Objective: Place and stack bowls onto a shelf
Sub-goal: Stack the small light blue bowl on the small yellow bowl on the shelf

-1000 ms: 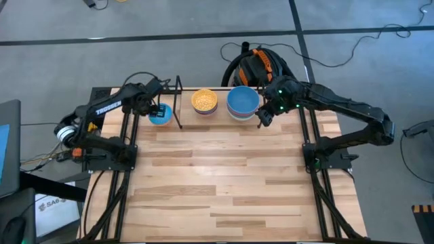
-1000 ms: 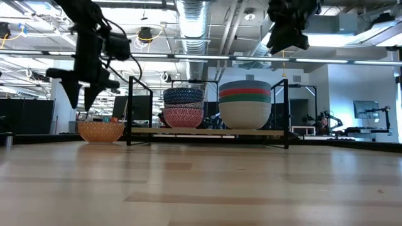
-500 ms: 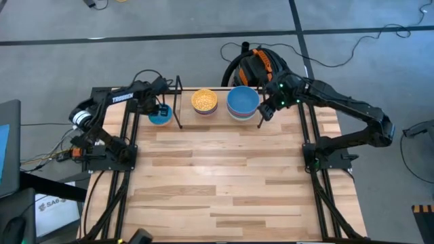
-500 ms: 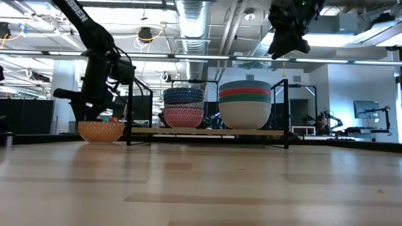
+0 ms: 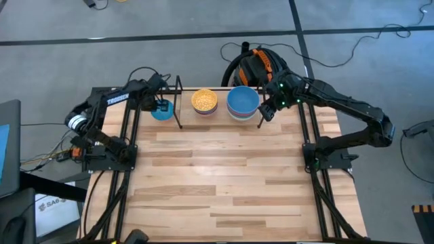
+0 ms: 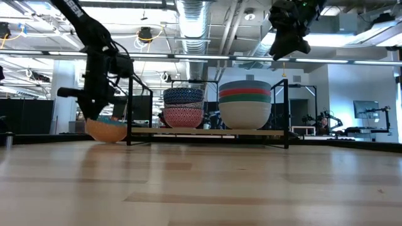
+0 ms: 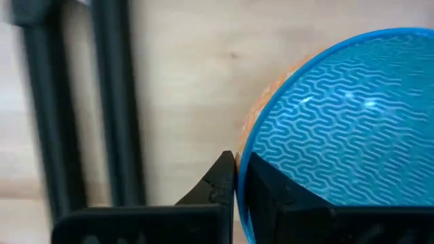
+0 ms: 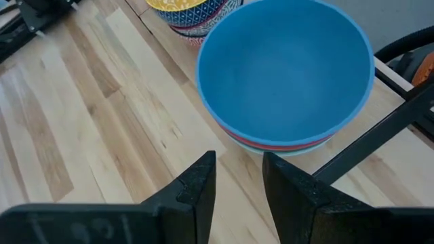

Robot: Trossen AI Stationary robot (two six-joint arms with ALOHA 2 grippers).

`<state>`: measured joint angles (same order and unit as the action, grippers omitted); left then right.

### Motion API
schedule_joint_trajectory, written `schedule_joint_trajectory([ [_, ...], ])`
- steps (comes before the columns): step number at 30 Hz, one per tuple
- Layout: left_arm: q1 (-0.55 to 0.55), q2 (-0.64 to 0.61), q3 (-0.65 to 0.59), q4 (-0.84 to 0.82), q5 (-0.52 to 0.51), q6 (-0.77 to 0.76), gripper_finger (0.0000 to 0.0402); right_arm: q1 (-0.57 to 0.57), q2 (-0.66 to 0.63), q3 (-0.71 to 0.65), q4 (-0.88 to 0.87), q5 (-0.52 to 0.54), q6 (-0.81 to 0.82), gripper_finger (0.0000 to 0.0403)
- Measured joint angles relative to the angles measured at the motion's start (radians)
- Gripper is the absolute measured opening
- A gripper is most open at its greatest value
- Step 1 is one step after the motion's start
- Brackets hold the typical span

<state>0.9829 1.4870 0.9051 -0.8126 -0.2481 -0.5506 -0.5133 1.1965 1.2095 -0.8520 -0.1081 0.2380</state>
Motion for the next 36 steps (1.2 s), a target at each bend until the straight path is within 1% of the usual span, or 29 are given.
schedule_joint_trajectory([
  [3, -0.005, -0.064, -0.002, -0.025, -0.027, -0.016, 0.0002, 0.000, 0.000, 0.000, 0.006, 0.000, -0.001, 0.0147],
  [8, -0.037, -0.174, -0.002, -0.039, -0.036, -0.048, 0.0001, 0.002, 0.000, 0.000, 0.029, -0.007, -0.002, 0.0147],
  [12, -0.086, -0.246, 0.021, -0.114, -0.106, -0.033, 0.0001, 0.002, 0.000, 0.000, 0.030, -0.084, -0.003, 0.0147],
  [15, -0.148, -0.296, 0.079, -0.185, -0.195, 0.055, 0.0001, 0.005, 0.000, 0.000, 0.035, -0.150, -0.003, 0.0147],
  [18, -0.212, -0.347, 0.173, -0.226, -0.259, 0.072, 0.0001, 0.021, 0.000, 0.000, 0.051, -0.158, -0.003, 0.0147],
  [21, -0.263, -0.388, 0.281, -0.207, -0.298, 0.103, 0.0001, 0.038, 0.000, 0.000, 0.077, -0.158, 0.006, 0.0147],
  [23, -0.292, -0.402, 0.349, -0.149, -0.297, 0.170, 0.0001, 0.045, 0.000, 0.000, 0.101, -0.158, 0.022, 0.0147],
  [25, -0.313, -0.402, 0.398, -0.057, -0.246, 0.216, 0.0000, 0.051, 0.000, 0.000, 0.121, -0.158, 0.031, 0.0147],
  [27, -0.325, -0.386, 0.413, 0.023, -0.188, 0.224, 0.0000, 0.055, 0.000, 0.000, 0.140, -0.157, 0.043, 0.0147],
  [29, -0.335, -0.343, 0.413, 0.081, -0.144, 0.186, 0.0000, 0.050, 0.000, 0.001, 0.154, -0.157, 0.049, 0.0147],
  [32, -0.347, -0.245, 0.410, 0.115, -0.114, 0.090, 0.0000, 0.036, 0.000, 0.001, 0.157, -0.156, 0.050, 0.0147],
  [36, -0.362, -0.113, 0.410, 0.196, -0.052, 0.017, 0.0000, 0.008, 0.000, 0.001, 0.156, -0.156, 0.050, 0.0147],
])
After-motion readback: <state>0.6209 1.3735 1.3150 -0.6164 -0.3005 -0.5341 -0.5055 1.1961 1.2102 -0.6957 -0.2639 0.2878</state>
